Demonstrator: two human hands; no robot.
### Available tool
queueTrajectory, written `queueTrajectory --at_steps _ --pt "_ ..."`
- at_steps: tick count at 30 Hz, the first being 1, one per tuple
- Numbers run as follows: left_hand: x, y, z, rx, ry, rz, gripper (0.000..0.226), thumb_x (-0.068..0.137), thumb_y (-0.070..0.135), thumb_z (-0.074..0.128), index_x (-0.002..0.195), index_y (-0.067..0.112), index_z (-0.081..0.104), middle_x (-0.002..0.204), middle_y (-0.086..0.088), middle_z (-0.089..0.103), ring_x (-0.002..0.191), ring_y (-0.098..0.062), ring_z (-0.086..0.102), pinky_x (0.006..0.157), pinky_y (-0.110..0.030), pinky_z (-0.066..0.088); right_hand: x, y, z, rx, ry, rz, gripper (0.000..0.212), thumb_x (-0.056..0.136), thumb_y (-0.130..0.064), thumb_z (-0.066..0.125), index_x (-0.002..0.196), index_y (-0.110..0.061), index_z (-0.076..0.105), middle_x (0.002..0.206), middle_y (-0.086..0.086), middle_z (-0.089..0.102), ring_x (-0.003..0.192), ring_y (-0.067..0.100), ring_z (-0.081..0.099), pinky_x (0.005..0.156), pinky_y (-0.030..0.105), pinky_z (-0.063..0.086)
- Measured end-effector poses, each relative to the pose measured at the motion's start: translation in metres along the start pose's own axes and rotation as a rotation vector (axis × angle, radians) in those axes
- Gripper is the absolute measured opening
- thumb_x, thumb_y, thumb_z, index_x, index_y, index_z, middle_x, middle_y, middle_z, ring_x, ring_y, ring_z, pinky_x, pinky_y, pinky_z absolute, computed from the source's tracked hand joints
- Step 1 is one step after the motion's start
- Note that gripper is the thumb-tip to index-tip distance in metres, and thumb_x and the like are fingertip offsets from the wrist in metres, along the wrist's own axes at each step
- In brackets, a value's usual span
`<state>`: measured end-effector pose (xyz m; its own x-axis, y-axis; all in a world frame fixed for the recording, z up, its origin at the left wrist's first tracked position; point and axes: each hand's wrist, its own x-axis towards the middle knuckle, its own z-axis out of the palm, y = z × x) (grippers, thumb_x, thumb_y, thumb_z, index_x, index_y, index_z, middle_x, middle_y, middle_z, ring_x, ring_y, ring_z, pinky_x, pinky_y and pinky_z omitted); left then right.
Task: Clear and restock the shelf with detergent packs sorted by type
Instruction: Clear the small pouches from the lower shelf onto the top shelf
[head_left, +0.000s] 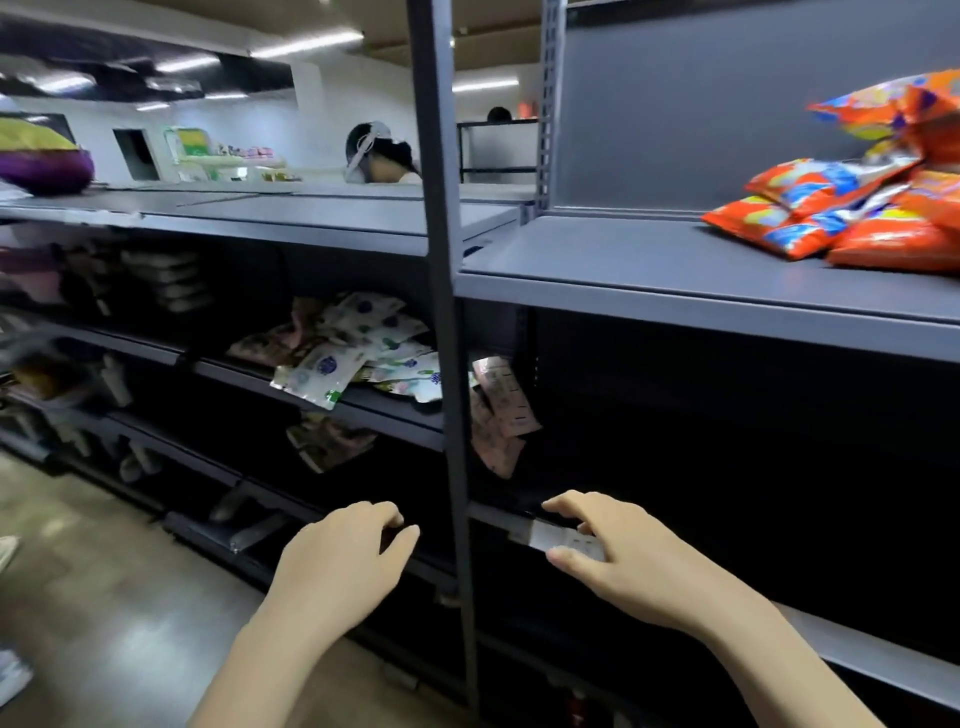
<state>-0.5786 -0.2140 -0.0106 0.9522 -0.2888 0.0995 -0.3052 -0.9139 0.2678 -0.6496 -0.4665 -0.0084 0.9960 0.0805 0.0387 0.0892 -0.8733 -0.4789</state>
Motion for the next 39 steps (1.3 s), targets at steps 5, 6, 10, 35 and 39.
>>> queueTrajectory --at_steps 5,6,10,35,39 --pt "0.035 -0.055 -0.004 0.002 0.021 -0.018 0.032 0.094 0.053 0.037 0.114 0.036 0.056 0.108 0.018 0.059 0.097 -0.008 0.057 0.078 -0.026 0.046 0.057 -0.031 0.027 -0.007 -0.018 -0.018 0.043 0.092 -0.048 0.049 0.133 -0.038 0.041 0.127 -0.017 0.050 0.117 0.005 0.049 0.097 0.025 0.042" --pt "0.045 -0.067 -0.003 0.013 0.022 -0.019 0.032 0.095 0.052 0.037 0.115 0.035 0.055 0.108 0.018 0.059 0.098 -0.008 0.057 0.078 -0.026 0.045 0.073 -0.036 0.035 -0.007 -0.018 -0.023 0.042 0.092 -0.047 0.050 0.132 -0.037 0.042 0.127 -0.016 0.051 0.117 0.006 0.049 0.098 0.026 0.042" --pt "0.082 -0.099 -0.003 0.061 0.022 -0.008 0.035 0.095 0.052 0.037 0.119 0.034 0.055 0.110 0.017 0.058 0.099 -0.009 0.058 0.076 -0.025 0.044 0.120 -0.049 0.056 -0.018 -0.007 -0.040 0.043 0.092 -0.047 0.050 0.133 -0.036 0.041 0.131 -0.014 0.049 0.118 0.010 0.050 0.098 0.030 0.042" --pt "0.381 -0.294 0.046 0.304 -0.048 0.326 0.072 0.088 0.025 0.052 0.150 0.027 0.014 0.155 -0.004 0.015 0.140 -0.029 0.018 0.109 -0.040 0.030 0.399 -0.069 0.133 -0.408 0.106 0.400 0.046 0.091 -0.036 0.051 0.134 -0.023 0.041 0.135 -0.001 0.045 0.126 0.022 0.039 0.097 0.033 0.037" --pt "0.412 -0.320 0.059 0.284 -0.102 0.375 0.089 0.084 0.014 0.054 0.151 0.030 -0.002 0.159 -0.005 -0.007 0.144 -0.037 0.000 0.114 -0.041 0.024 0.418 -0.064 0.150 -0.450 0.178 0.539 0.051 0.083 -0.031 0.059 0.131 -0.022 0.045 0.135 -0.002 0.046 0.127 0.023 0.041 0.101 0.038 0.038"
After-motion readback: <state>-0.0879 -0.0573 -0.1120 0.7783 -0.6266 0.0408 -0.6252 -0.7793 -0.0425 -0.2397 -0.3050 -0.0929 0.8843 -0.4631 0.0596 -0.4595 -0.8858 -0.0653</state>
